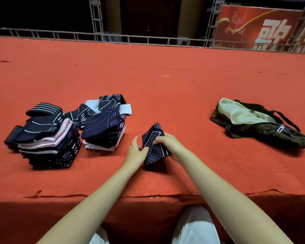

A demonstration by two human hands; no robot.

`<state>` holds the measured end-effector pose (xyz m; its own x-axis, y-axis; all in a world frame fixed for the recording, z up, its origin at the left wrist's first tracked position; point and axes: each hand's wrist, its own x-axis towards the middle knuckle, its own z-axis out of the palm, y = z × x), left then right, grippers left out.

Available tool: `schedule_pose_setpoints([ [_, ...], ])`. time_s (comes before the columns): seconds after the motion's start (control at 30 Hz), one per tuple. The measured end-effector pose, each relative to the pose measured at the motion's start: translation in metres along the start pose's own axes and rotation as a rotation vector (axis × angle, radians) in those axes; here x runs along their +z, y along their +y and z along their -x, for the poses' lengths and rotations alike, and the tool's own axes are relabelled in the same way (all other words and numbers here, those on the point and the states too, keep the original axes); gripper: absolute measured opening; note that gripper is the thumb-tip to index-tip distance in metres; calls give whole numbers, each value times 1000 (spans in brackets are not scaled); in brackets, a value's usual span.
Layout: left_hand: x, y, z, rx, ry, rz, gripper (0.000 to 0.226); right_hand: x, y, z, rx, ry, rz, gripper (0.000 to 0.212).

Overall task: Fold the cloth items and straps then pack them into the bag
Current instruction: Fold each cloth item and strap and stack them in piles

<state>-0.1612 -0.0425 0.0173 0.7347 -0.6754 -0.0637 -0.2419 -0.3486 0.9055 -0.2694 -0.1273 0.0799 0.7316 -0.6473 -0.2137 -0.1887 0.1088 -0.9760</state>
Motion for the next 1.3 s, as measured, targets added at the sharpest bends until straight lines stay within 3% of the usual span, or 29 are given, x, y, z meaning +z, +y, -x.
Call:
schedule_pose_setpoints([
  [0.1,-18,24,-1,14,-20,216,58,14,-29,0,-60,-67,-159,31],
  [0.17,-37,45,3,81,19,398,37,25,-51,-3,-120,-115,-243,26],
  [0.23,-60,64,7,153,124,503,32,36,-72,-9,-182,-111,-302,20],
  [0.37,-115,80,2,316,368,273,43,67,-102,-27,-276,-39,-213,13],
  [0.5,-159,83,-17,305,475,42,51,107,-114,-49,-381,75,56,7],
  [0.6,-182,76,-31,244,515,-87,55,132,-117,-64,-409,134,311,19],
  [0.77,-186,56,-37,83,453,-249,67,149,-92,-91,-304,129,733,27],
  [0.93,-169,15,-51,37,277,-536,52,143,-67,-83,-343,302,1003,40],
  [1.07,-158,6,-52,75,292,-649,49,133,-49,-89,-319,362,894,59],
  [1.17,-154,-1,-55,150,280,-645,49,129,-33,-98,-342,245,681,53],
  [1.3,-160,-10,-67,200,320,-584,38,123,-31,-112,-369,211,532,44],
])
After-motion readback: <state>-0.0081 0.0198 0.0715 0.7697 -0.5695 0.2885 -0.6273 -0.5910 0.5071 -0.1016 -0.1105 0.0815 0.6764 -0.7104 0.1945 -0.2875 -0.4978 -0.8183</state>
